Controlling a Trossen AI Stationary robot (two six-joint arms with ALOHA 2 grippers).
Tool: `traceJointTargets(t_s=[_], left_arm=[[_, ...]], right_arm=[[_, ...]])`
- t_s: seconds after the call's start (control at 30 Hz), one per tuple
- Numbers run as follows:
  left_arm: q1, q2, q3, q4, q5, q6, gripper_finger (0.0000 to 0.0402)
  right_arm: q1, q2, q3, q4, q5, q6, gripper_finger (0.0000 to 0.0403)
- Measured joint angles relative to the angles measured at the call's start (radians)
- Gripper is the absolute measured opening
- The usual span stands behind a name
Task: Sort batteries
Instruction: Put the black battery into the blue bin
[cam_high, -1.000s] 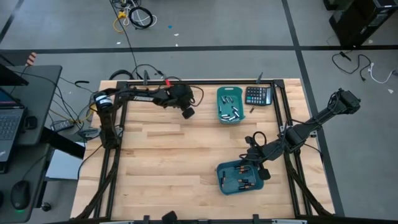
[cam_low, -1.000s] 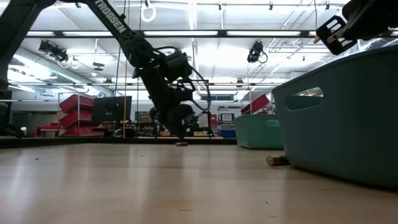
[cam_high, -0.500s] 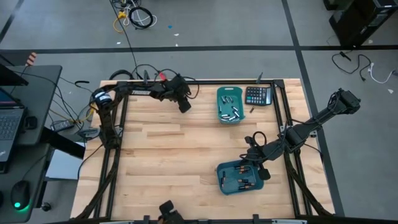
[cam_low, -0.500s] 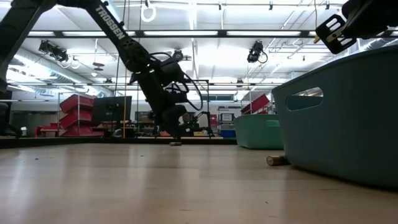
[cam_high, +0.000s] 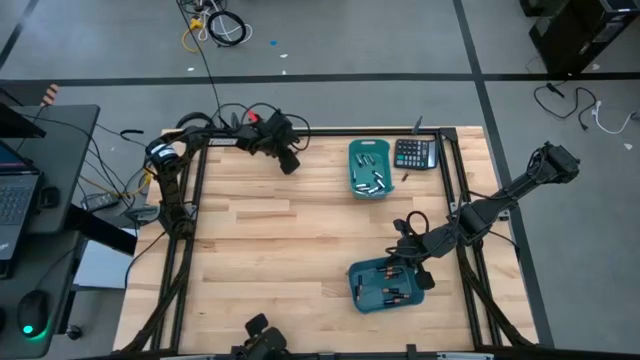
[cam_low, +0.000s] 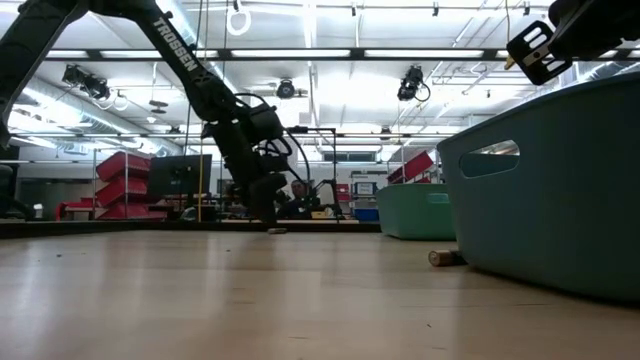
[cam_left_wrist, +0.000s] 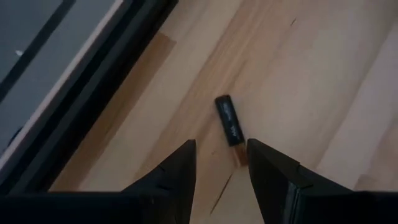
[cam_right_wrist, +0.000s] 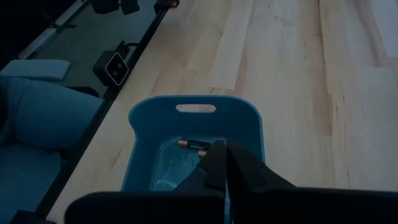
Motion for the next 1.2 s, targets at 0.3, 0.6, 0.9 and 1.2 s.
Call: traceJointTargets(t_s=[0.3,0.6,0.9,1.2], left_arm=[[0.001,0.000,0.000,-0.008,0.047,0.024,0.0145],[-0.001,0.000,0.000,0.003,0.121,0.085,0.0145],[-0.021,0.000,0.000,0.005,0.131,0.165,0.0145],[-0.032,-0.001,0.000,0.024,0.006,0.198,0.0145]], right_arm=[[0.000,0.000,0.000,0.008,0.000,0.000,0.0001],[0.000,0.000,0.000,0.008,0.000,0.000,0.0000],[0.000,0.000,0.000,0.007,0.000,-0.003,0.0001],[0.000,0.000,0.000,0.008,0.000,-0.008,0.0002]])
